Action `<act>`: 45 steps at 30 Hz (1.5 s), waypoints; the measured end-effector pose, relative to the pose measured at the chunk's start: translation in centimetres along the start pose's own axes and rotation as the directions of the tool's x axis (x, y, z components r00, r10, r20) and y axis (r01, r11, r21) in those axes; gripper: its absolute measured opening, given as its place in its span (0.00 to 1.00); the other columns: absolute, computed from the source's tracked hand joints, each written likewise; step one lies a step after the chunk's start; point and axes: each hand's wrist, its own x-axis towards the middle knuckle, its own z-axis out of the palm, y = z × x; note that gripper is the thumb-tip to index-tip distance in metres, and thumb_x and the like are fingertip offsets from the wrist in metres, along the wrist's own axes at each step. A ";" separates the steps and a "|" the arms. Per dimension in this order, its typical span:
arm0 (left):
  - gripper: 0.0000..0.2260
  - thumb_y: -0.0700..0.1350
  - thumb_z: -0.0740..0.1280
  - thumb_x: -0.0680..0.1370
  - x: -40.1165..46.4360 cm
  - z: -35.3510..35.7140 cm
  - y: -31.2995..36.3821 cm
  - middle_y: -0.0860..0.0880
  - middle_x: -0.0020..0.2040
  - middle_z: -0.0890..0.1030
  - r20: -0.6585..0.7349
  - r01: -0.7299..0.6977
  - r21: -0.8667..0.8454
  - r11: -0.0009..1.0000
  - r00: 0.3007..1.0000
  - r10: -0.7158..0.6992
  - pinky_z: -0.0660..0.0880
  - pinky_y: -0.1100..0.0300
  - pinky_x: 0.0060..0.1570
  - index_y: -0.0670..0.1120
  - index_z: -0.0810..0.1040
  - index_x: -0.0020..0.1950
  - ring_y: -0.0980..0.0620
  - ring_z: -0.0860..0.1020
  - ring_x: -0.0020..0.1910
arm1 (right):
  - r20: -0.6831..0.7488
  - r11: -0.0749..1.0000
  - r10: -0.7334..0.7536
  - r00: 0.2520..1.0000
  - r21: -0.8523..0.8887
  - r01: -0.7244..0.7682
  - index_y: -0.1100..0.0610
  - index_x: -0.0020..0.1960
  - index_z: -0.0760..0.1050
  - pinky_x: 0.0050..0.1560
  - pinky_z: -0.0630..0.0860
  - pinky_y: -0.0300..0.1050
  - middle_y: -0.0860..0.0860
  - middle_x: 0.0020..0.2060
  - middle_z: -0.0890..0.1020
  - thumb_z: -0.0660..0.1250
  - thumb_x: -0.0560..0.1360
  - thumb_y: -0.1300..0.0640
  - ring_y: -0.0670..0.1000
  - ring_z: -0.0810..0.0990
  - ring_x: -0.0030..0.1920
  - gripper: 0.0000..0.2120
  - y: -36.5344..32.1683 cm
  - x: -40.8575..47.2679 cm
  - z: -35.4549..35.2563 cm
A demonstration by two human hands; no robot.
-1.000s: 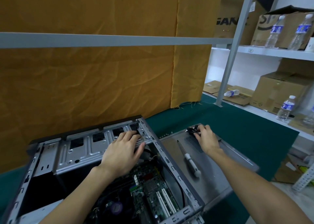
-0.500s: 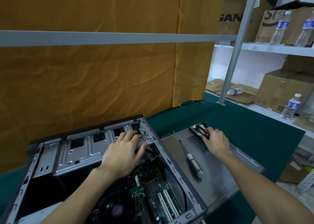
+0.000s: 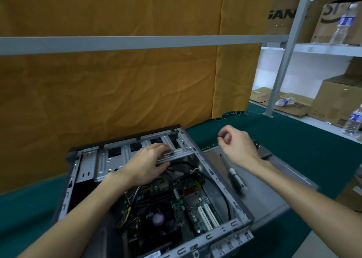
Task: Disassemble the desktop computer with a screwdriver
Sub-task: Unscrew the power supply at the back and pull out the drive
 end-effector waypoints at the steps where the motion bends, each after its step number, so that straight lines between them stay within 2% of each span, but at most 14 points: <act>1: 0.21 0.54 0.66 0.81 -0.6 -0.3 -0.5 0.54 0.71 0.73 -0.004 0.003 0.011 1.000 1.000 -0.003 0.71 0.55 0.67 0.51 0.72 0.74 0.53 0.72 0.69 | 0.036 0.994 -0.069 0.997 0.086 0.066 0.47 0.47 0.76 0.34 0.75 0.47 0.47 0.29 0.78 0.69 0.78 0.55 0.47 0.76 0.30 0.03 -2.3 -0.5 -0.1; 4: 0.20 0.47 0.69 0.79 -2.2 -0.9 -1.9 0.54 0.71 0.74 -0.018 0.015 -0.033 0.999 1.000 -0.016 0.70 0.58 0.69 0.52 0.74 0.72 0.53 0.72 0.69 | 0.198 0.944 -0.284 0.938 0.230 0.237 0.46 0.47 0.76 0.30 0.72 0.41 0.49 0.30 0.80 0.69 0.79 0.54 0.46 0.74 0.27 0.04 -7.9 -2.3 0.2; 7: 0.22 0.41 0.70 0.77 -3.2 -0.7 -2.4 0.54 0.73 0.73 -0.057 0.008 -0.079 0.997 0.998 -0.012 0.67 0.60 0.71 0.52 0.75 0.71 0.54 0.72 0.71 | 0.458 0.924 -0.374 0.807 0.102 0.370 0.48 0.49 0.78 0.36 0.76 0.42 0.44 0.35 0.80 0.67 0.79 0.50 0.45 0.78 0.34 0.03 -11.3 -3.8 2.5; 11: 0.24 0.37 0.67 0.76 -3.5 -0.4 -2.6 0.54 0.75 0.71 -0.067 0.006 -0.116 0.993 0.998 -0.014 0.67 0.55 0.73 0.52 0.75 0.71 0.53 0.70 0.74 | 0.769 0.898 -0.132 0.625 -0.174 0.404 0.60 0.48 0.78 0.30 0.69 0.45 0.55 0.39 0.80 0.66 0.79 0.52 0.54 0.77 0.34 0.10 -13.2 -3.9 6.8; 14: 0.23 0.35 0.66 0.77 -3.5 -0.3 -2.9 0.53 0.74 0.73 -0.099 0.003 -0.160 0.987 0.995 -0.019 0.69 0.57 0.70 0.50 0.77 0.69 0.53 0.71 0.72 | 0.774 0.884 -0.009 0.633 -0.289 0.366 0.61 0.44 0.75 0.30 0.69 0.46 0.56 0.38 0.78 0.65 0.79 0.56 0.56 0.76 0.34 0.09 -13.8 -3.3 9.3; 18: 0.22 0.34 0.66 0.76 -3.5 -0.2 -2.8 0.52 0.73 0.74 -0.121 -0.009 -0.177 0.984 0.993 -0.013 0.70 0.57 0.70 0.49 0.78 0.69 0.53 0.72 0.72 | 0.825 0.874 0.034 0.564 -0.299 0.384 0.62 0.61 0.77 0.44 0.75 0.47 0.60 0.54 0.81 0.62 0.82 0.56 0.60 0.81 0.51 0.13 -14.7 -2.4 11.6; 21: 0.22 0.34 0.66 0.76 -3.5 -0.2 -2.7 0.53 0.72 0.74 -0.119 -0.009 -0.189 0.982 0.993 -0.014 0.71 0.57 0.69 0.49 0.78 0.69 0.53 0.73 0.70 | 0.857 0.843 0.040 0.514 -0.305 0.443 0.64 0.60 0.76 0.50 0.79 0.52 0.61 0.54 0.81 0.62 0.81 0.61 0.60 0.81 0.52 0.11 -14.7 -1.9 12.5; 25: 0.21 0.35 0.66 0.76 -3.5 -0.2 -2.6 0.53 0.70 0.76 -0.122 0.001 -0.200 0.980 0.992 -0.026 0.74 0.56 0.66 0.49 0.78 0.67 0.53 0.75 0.67 | 0.843 0.834 -0.026 0.538 -0.278 0.476 0.59 0.50 0.71 0.36 0.70 0.46 0.56 0.37 0.74 0.64 0.80 0.62 0.55 0.74 0.35 0.02 -14.1 -2.2 13.1; 27: 0.21 0.35 0.66 0.76 -3.4 -0.2 -2.5 0.54 0.69 0.76 -0.123 0.006 -0.195 0.981 0.992 -0.030 0.74 0.57 0.66 0.49 0.78 0.67 0.53 0.76 0.66 | 0.831 0.833 -0.035 0.555 -0.282 0.476 0.58 0.49 0.70 0.35 0.69 0.45 0.54 0.35 0.72 0.64 0.79 0.63 0.55 0.73 0.36 0.03 -13.8 -2.3 13.3; 29: 0.21 0.35 0.66 0.76 -3.3 -0.2 -2.6 0.54 0.69 0.76 -0.117 0.008 -0.190 0.982 0.993 -0.031 0.73 0.59 0.65 0.49 0.78 0.67 0.54 0.75 0.66 | 0.817 0.852 -0.064 0.573 -0.254 0.457 0.60 0.53 0.73 0.40 0.70 0.46 0.56 0.40 0.76 0.65 0.79 0.62 0.57 0.75 0.41 0.04 -13.5 -2.2 13.4; 32: 0.20 0.35 0.67 0.76 -3.4 -0.4 -2.6 0.54 0.70 0.75 -0.110 0.013 -0.201 0.979 0.993 -0.036 0.73 0.59 0.66 0.49 0.78 0.67 0.54 0.75 0.66 | 0.805 0.877 -0.095 0.585 -0.211 0.432 0.59 0.66 0.73 0.45 0.73 0.47 0.59 0.51 0.79 0.66 0.79 0.59 0.61 0.80 0.52 0.16 -13.4 -2.2 13.8; 35: 0.20 0.35 0.67 0.76 -3.5 -0.5 -2.4 0.53 0.69 0.76 -0.103 0.016 -0.202 0.979 0.994 -0.037 0.72 0.58 0.67 0.49 0.78 0.67 0.54 0.75 0.67 | 0.798 0.882 -0.100 0.594 -0.205 0.423 0.57 0.71 0.72 0.55 0.76 0.49 0.62 0.62 0.78 0.65 0.79 0.61 0.62 0.79 0.60 0.20 -13.5 -2.4 14.2; 40: 0.20 0.36 0.68 0.76 -3.7 -0.9 -2.5 0.53 0.71 0.75 -0.091 0.017 -0.210 0.978 0.995 -0.037 0.71 0.61 0.68 0.50 0.79 0.67 0.54 0.74 0.68 | 0.739 0.946 0.001 0.674 -0.218 0.238 0.60 0.65 0.74 0.49 0.75 0.46 0.62 0.58 0.80 0.65 0.78 0.60 0.61 0.81 0.57 0.15 -13.4 -2.7 14.4; 45: 0.21 0.37 0.67 0.76 -3.9 -1.0 -2.4 0.53 0.72 0.74 -0.080 0.018 -0.206 0.978 0.996 -0.035 0.70 0.58 0.69 0.50 0.78 0.68 0.54 0.73 0.70 | 0.674 0.961 0.034 0.738 -0.226 0.162 0.60 0.61 0.75 0.48 0.77 0.47 0.61 0.56 0.80 0.66 0.77 0.59 0.62 0.81 0.56 0.13 -13.8 -3.3 14.9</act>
